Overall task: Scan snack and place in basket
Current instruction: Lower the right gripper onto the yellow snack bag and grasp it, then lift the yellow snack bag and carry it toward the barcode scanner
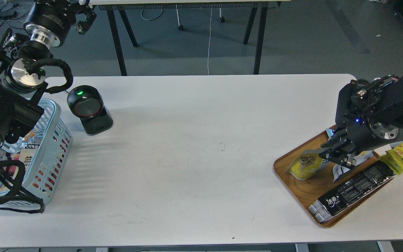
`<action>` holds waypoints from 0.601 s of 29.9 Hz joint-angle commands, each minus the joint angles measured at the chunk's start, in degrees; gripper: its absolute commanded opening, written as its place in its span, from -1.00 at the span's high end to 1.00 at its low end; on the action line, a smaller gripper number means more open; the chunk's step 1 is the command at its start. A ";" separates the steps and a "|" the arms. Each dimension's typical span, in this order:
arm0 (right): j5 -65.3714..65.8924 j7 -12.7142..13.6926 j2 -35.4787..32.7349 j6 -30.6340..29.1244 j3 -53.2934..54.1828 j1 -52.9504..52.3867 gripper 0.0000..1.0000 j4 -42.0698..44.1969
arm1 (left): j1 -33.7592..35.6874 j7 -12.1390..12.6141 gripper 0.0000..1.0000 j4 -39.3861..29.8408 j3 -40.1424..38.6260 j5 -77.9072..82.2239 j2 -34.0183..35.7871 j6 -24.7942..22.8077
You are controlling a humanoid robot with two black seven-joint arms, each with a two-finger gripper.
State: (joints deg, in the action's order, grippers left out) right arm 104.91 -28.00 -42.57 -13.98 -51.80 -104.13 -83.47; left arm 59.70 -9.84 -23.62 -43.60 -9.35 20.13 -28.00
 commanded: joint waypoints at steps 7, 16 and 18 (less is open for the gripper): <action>-0.32 0.00 0.38 0.27 1.17 0.25 1.00 0.24 | -0.02 -0.01 -1.00 -0.02 0.00 0.03 0.00 0.00; -0.58 0.00 0.03 2.81 2.75 -0.98 1.00 0.06 | -0.02 -0.01 -1.00 -0.02 0.00 0.03 0.08 0.00; -1.10 0.00 0.20 2.81 4.59 -2.38 1.00 0.06 | -0.02 -0.01 -1.00 -0.02 0.00 0.03 0.08 0.00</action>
State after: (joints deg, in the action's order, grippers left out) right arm 104.32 -28.01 -42.51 -11.65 -49.22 -105.09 -83.39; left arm 59.68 -9.85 -23.64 -43.60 -9.32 20.20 -28.00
